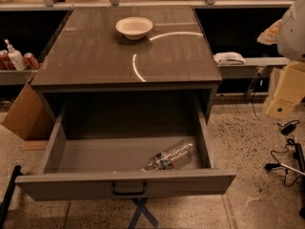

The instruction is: Pick water bottle from top drawer and place on counter

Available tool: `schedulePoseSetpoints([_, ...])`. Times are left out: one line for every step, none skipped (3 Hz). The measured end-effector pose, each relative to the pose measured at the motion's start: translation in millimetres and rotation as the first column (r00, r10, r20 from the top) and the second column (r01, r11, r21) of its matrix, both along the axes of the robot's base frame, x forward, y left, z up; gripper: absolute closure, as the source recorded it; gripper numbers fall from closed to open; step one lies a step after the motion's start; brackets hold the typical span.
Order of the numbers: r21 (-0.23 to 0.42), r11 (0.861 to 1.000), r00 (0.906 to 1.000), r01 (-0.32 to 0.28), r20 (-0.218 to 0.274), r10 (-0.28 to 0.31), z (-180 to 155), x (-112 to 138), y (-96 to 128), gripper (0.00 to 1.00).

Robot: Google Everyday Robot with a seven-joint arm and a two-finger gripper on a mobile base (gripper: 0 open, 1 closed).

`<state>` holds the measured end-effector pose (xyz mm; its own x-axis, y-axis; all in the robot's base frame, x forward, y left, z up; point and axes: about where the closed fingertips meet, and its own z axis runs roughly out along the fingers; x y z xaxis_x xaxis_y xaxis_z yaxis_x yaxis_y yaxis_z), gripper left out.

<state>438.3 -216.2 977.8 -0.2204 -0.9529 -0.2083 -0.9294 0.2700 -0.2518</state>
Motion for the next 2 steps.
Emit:
schedulePoseSetpoints([0.0, 1.0, 1.0, 0.0, 0.0, 0.0, 0.0, 0.0, 0.0, 0.0])
schedulePoseSetpoints([0.025, 0.997, 0.9969, -0.078, -0.008, 0.079, -14.2, -0.6, 15.2, 0.0])
